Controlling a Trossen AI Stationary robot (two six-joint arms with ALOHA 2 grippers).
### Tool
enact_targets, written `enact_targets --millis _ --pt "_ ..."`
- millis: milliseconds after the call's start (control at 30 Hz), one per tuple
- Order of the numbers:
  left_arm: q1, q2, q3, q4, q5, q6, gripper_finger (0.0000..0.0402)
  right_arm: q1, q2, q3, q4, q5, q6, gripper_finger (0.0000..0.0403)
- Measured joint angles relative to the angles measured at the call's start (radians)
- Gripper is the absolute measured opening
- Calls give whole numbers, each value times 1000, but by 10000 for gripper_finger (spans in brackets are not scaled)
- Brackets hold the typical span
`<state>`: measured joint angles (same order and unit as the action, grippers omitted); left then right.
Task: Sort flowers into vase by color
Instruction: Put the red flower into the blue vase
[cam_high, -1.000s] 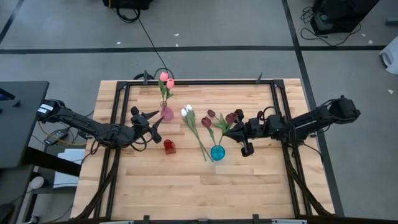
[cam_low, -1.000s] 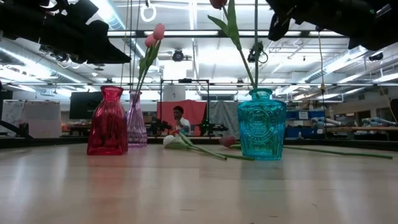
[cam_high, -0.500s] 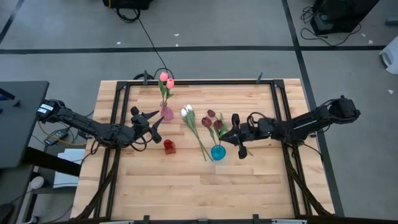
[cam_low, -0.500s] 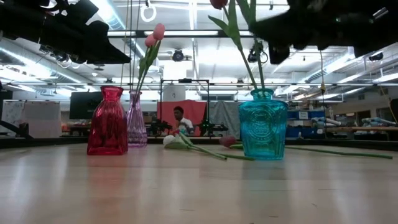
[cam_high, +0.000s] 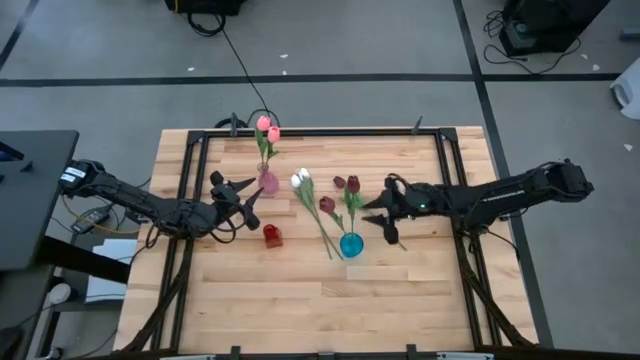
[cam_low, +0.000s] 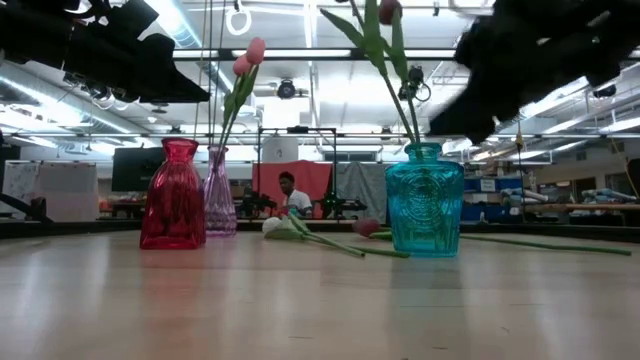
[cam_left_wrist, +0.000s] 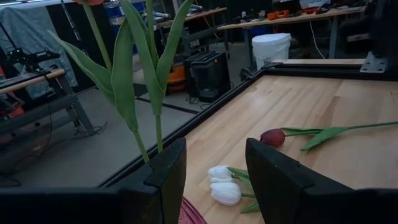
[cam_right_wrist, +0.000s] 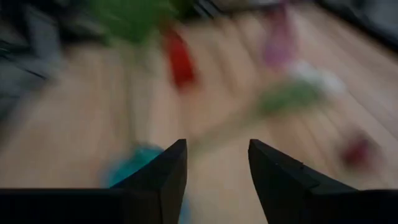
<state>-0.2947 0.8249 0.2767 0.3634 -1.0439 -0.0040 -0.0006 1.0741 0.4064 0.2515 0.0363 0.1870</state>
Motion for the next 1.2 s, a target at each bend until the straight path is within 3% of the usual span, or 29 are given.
enact_targets --millis 100,233,367,600,833,967,1100,1200 --pt "0 0 0 0 0 0 170 -12 24 54 -250 112 21 183" --pt "0 0 0 0 0 0 170 -37 106 98 -375 152 90 173" --pt "0 0 0 0 0 0 170 -70 201 121 -389 95 110 163" --pt "0 0 0 5 0 -3 170 -81 346 153 -399 102 101 159" --pt "0 0 0 4 0 -4 170 -81 435 186 -424 194 99 153" --pt "0 0 0 3 0 -4 170 -90 466 195 -411 181 100 112" --pt "0 0 0 -1 0 -5 170 -97 473 196 -400 171 127 30" --pt "0 0 0 -1 0 -5 170 -105 446 192 -409 189 154 15"
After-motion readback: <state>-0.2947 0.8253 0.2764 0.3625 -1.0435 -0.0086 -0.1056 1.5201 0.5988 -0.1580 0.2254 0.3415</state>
